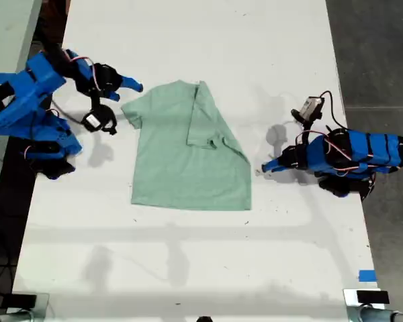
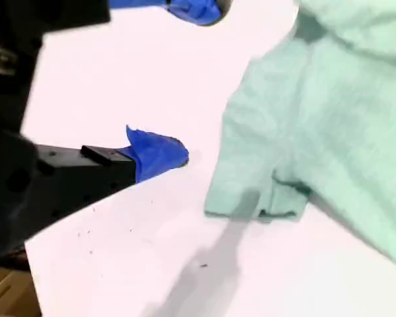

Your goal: Fold t shirt

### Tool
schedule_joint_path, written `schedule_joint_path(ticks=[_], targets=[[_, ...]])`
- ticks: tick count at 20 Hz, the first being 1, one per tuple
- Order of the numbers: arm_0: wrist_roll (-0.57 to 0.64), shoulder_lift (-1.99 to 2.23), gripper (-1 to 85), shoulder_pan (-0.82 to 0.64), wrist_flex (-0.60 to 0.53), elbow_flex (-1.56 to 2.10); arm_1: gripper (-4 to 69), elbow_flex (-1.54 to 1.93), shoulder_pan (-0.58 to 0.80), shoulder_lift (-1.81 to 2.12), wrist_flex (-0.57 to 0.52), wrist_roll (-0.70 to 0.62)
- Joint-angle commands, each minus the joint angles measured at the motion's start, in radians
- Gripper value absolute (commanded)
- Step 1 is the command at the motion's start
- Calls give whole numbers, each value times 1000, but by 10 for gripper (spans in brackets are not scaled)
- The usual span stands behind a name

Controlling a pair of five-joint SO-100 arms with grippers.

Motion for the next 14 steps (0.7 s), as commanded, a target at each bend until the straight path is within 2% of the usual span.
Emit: schedule_joint_path(ticks=[1, 7, 11, 14], targets=[[100, -238, 297, -107, -41, -110, 127, 54, -2, 6, 8, -23], [201, -413, 276, -241, -204, -35, 127, 54, -2, 6, 8, -23], [204, -581, 269, -219, -304, -41, 127, 54, -2, 6, 8, -23], [183, -609, 249, -204, -319, -28, 127, 54, -2, 6, 8, -23]])
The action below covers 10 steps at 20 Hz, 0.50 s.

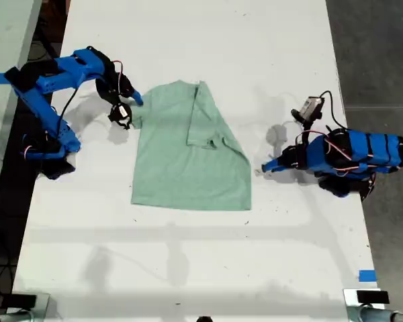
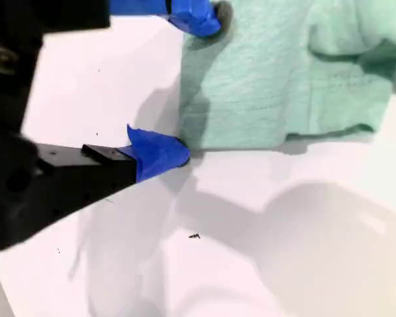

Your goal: Fold t shirt

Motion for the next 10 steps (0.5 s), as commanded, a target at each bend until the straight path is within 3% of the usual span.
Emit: schedule_joint_path(ticks=[1, 4, 7, 10], targets=[[-14, 3, 240, 31, -12, -5, 127, 54, -3, 6, 8, -23], [-26, -55, 0, 18, -18, -2, 127, 54, -3, 6, 8, -23], [-35, -67, -1, 38, 9, -49, 127, 54, -3, 6, 8, -23], [-72, -26, -1, 126, 166, -261, 127, 54, -3, 6, 8, -23]])
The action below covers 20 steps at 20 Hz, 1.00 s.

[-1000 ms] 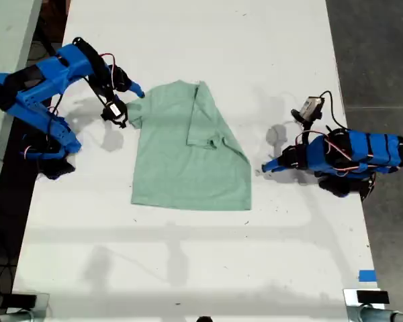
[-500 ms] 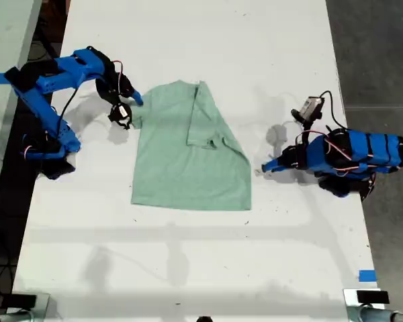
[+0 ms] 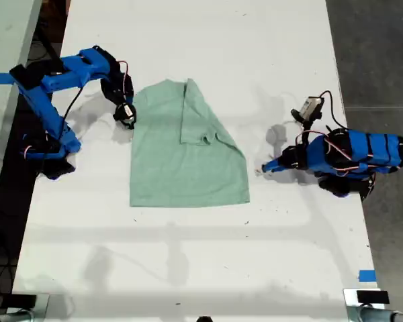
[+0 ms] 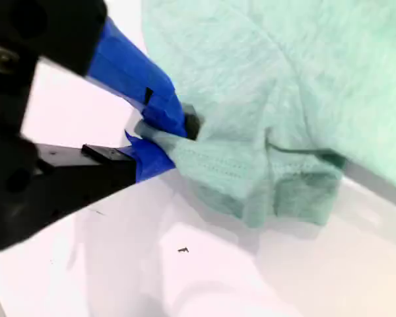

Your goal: Fold t shirt

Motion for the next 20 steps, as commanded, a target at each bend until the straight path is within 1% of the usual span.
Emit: schedule_joint_path(ticks=[1, 4, 5, 8, 11, 12, 13, 14, 15, 16, 17, 18, 19, 20], targets=[[-48, 40, -1, 126, 173, -264, 127, 54, -3, 6, 5, -18], [-83, -61, -1, 282, 348, -670, 127, 54, -3, 6, 5, -18], [-86, -117, -1, 337, 379, -787, 127, 54, -3, 6, 5, -18], [-114, -270, 44, 494, 374, -979, 127, 54, -3, 6, 5, -18], [-126, -359, 89, 571, 337, -1014, 127, 54, -3, 6, 5, -18], [-130, -370, 142, 584, 331, -1014, 127, 54, -3, 6, 5, -18], [-138, -377, 235, 591, 331, -1014, 127, 54, -3, 6, 5, -18], [-144, -379, 275, 588, 339, -1014, 127, 54, -3, 6, 5, -18], [-140, -368, 280, 571, 351, -1014, 127, 54, -3, 6, 5, -18], [-115, -334, 256, 546, 364, -1014, 127, 54, -3, 6, 5, -18], [-101, -278, 213, 509, 390, -1012, 127, 54, -3, 6, 5, -18], [-94, -198, 35, 460, 411, -994, 127, 54, -3, 6, 5, -18], [-97, -77, -1, 408, 417, -931, 127, 54, -3, 6, 5, -18], [-94, 71, -1, 364, 419, -867, 127, 54, -3, 6, 5, -18]])
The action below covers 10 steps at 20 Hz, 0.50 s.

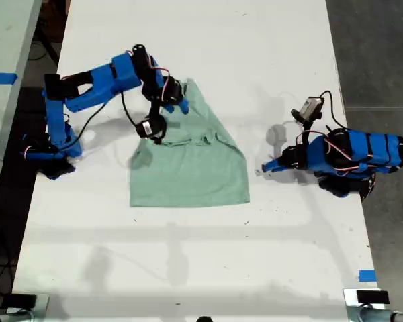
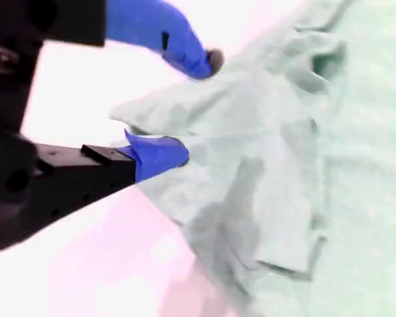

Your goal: Fold t shirt

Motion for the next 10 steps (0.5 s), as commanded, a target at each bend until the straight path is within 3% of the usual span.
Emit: schedule_joint_path(ticks=[1, 5, 10], targets=[[17, 445, -1, -138, 28, 106, 127, 54, -3, 6, 3, -17], [-107, 976, -1, -132, 12, 357, 127, 54, -3, 6, 3, -17], [-213, 1572, -1, -126, -166, 1123, 127, 54, -3, 6, 3, -17]])
